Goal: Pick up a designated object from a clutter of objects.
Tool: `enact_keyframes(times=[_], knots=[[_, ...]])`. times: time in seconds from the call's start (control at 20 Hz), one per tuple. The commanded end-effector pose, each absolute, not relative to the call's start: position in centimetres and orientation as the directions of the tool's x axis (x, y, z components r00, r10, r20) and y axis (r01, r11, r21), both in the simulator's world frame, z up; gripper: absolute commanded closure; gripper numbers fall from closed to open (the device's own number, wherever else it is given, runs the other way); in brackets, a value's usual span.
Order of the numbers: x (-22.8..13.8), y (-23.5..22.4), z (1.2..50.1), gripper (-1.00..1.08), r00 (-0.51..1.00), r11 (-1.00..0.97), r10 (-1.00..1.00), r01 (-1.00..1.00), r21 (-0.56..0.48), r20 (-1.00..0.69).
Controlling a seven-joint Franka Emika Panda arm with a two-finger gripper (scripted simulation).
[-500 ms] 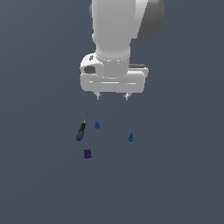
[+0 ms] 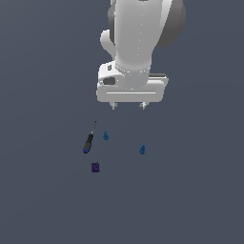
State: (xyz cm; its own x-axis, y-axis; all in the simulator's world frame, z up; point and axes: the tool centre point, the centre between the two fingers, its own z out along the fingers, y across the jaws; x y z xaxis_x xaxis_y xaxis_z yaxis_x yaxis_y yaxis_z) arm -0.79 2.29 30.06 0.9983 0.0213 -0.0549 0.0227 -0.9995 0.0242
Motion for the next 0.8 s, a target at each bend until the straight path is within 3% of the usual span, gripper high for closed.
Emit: enact_keyframes(times=[0.0,0.75], knots=[[-0.9,2.5,30.0,-0.92,0.998,-0.999,0.027,0.029,0.026,-0.059],[2.9,-0.2,26.0,-0.92,0.997,-0.998,0.060,0.061,0.009,-0.047]])
